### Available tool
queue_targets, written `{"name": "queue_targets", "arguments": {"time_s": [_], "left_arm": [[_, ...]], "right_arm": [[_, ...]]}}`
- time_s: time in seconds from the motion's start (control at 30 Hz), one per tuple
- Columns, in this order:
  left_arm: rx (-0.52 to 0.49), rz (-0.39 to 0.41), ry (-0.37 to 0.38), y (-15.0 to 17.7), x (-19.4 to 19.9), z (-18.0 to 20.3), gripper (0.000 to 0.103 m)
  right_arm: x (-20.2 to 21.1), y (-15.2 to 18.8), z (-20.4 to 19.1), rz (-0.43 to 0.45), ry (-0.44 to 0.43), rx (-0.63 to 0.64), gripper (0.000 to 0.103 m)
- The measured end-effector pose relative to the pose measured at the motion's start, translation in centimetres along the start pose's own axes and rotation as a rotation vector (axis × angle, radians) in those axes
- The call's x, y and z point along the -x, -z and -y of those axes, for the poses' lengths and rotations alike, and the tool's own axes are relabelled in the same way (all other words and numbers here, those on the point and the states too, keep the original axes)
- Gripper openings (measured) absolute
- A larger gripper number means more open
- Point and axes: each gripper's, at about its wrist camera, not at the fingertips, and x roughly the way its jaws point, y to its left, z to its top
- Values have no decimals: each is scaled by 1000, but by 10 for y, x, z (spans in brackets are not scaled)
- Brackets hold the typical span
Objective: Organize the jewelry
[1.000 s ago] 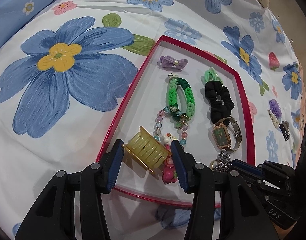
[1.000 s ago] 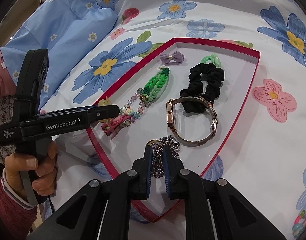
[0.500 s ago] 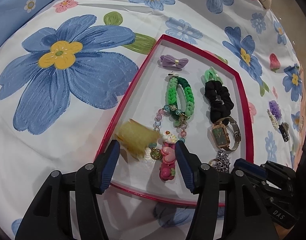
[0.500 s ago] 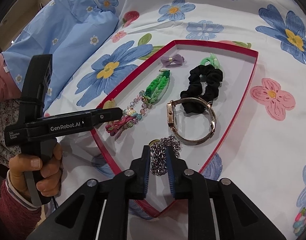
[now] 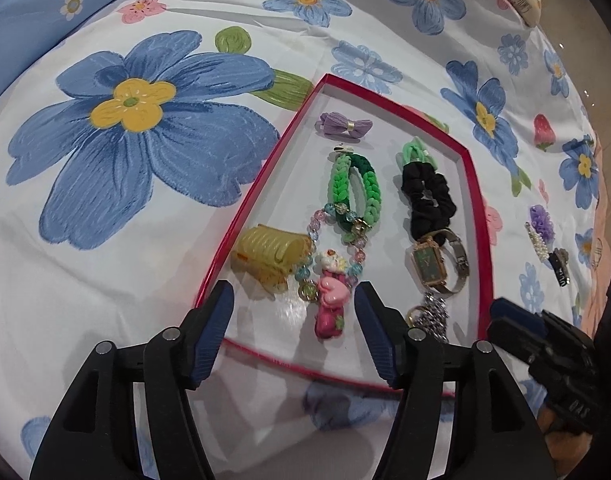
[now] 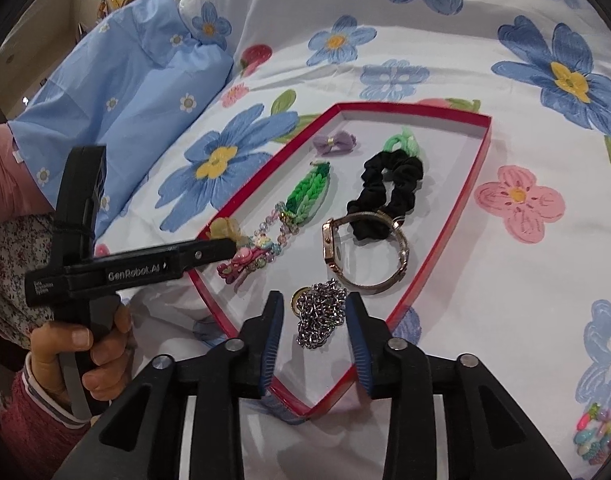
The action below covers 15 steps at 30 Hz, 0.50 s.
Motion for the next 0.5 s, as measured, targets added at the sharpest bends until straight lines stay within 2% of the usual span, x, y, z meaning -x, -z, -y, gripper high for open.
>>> {"name": "queue_targets", "arguments": {"time_s": [0.1, 0.13, 0.17, 0.2, 0.27, 0.4, 0.5], "left_arm": [[21, 25, 0, 8, 14, -2, 69], [34, 30, -9, 10, 17, -2, 78], [58, 41, -14, 14, 23, -3, 86], [83, 59, 0, 20, 29, -4, 87], [106, 83, 31, 29, 38, -5, 87], [167, 153, 91, 49, 59, -7, 89], [184, 182, 91, 60, 73, -6, 94]], "right_arm": [[10, -1, 2, 26, 2, -8, 41], [13, -1, 3, 33, 2, -11, 44], [17, 0, 4, 44, 2, -15, 54], [20, 1, 5, 55, 3, -21, 65], [28, 7, 8, 94, -7, -49, 73], [43, 19, 15, 161, -44, -114, 73], [56, 27, 19, 212, -81, -158, 73]]}}
